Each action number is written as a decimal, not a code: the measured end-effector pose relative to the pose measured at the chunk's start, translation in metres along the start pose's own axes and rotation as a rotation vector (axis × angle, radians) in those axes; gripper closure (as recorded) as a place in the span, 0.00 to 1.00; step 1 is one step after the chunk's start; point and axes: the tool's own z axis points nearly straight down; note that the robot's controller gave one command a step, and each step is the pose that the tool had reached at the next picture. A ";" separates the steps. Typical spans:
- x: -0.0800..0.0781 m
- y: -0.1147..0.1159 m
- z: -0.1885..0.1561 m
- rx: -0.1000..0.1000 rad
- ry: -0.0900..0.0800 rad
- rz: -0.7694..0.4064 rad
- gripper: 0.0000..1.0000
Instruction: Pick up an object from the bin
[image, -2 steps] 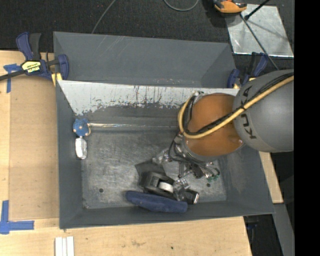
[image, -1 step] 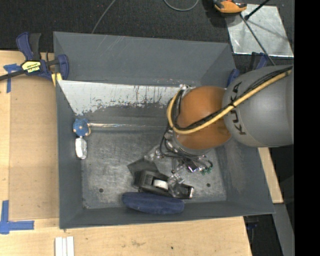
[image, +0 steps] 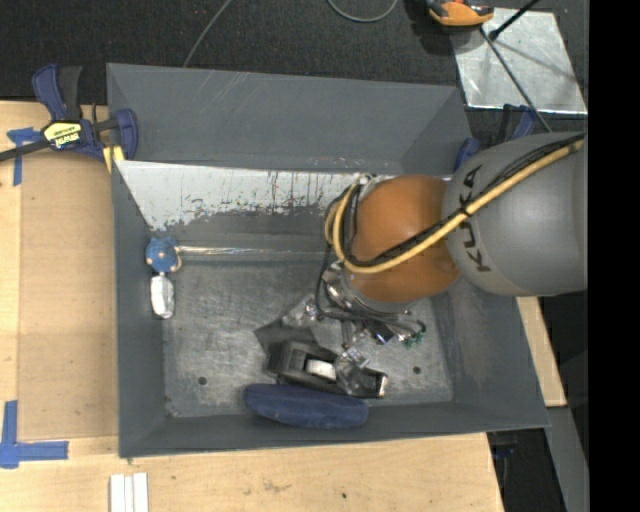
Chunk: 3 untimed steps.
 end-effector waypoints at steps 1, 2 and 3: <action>0.000 0.027 -0.017 -0.009 -0.006 0.240 0.00; -0.014 0.004 -0.002 -0.001 -0.008 0.098 0.00; -0.014 0.014 -0.002 0.009 0.011 0.192 0.00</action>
Offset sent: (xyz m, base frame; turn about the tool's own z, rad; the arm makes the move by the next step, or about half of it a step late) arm -0.0160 0.0245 0.0159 0.2395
